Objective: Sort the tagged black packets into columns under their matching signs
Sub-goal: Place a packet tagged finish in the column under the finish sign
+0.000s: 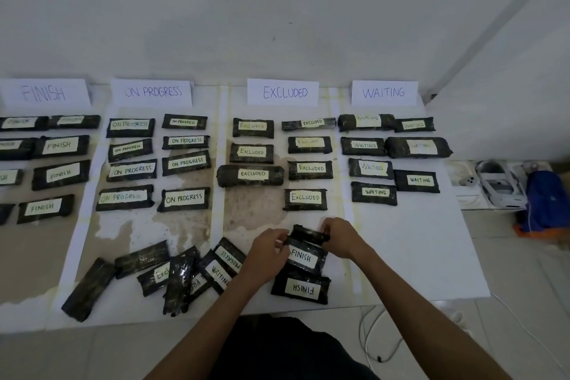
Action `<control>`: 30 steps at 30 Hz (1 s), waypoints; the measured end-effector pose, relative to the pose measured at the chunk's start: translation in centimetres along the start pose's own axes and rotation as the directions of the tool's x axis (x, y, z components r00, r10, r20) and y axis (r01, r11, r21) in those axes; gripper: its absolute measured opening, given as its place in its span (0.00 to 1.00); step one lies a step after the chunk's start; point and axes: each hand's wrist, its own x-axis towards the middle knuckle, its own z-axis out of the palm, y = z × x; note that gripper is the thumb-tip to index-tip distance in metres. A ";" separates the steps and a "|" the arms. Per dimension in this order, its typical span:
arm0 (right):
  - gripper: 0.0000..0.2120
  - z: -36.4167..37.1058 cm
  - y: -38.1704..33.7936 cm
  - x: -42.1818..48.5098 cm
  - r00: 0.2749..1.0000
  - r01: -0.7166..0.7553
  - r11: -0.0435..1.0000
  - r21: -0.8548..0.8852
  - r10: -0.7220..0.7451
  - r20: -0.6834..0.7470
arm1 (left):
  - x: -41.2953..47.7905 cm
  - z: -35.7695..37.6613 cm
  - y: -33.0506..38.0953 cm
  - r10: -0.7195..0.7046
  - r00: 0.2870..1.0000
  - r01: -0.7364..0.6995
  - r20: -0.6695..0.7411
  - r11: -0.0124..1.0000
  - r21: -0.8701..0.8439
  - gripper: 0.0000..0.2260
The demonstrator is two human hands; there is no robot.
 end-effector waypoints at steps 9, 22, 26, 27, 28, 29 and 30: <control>0.14 1.7 -5.9 -5.6 0.963 0.221 0.940 0.259 -0.168 -0.210 | -1.0 0.1 2.9 -0.231 0.971 0.231 0.062 0.841 -0.490 0.05; 0.18 1.0 -7.7 -5.8 0.957 0.224 0.864 0.452 -0.108 -0.268 | -2.7 -4.5 0.5 -0.094 0.994 0.106 0.057 0.962 -0.251 0.16; 0.17 1.8 -8.5 -4.7 0.973 0.189 0.802 0.566 -0.073 -0.221 | -3.1 -5.2 -0.3 0.002 0.995 0.012 0.101 0.991 -0.130 0.17; 0.13 2.1 -8.6 -4.5 0.974 0.179 0.794 0.581 -0.062 -0.216 | -3.2 -5.3 -0.4 0.013 0.995 -0.005 0.103 0.997 -0.077 0.17; 0.10 2.5 -8.8 -4.3 0.976 0.167 0.777 0.607 -0.041 -0.216 | -3.3 -5.4 -0.6 0.025 0.995 -0.026 0.093 1.000 0.005 0.18; 0.09 2.8 -8.9 -4.2 0.976 0.151 0.750 0.644 -0.010 -0.216 | -3.2 -5.5 -1.0 0.044 0.996 -0.052 0.071 0.992 0.113 0.22; 0.08 3.0 -9.0 -4.1 0.976 0.134 0.713 0.688 0.023 -0.215 | -3.1 -5.6 -1.3 0.079 0.996 -0.088 0.047 0.971 0.221 0.26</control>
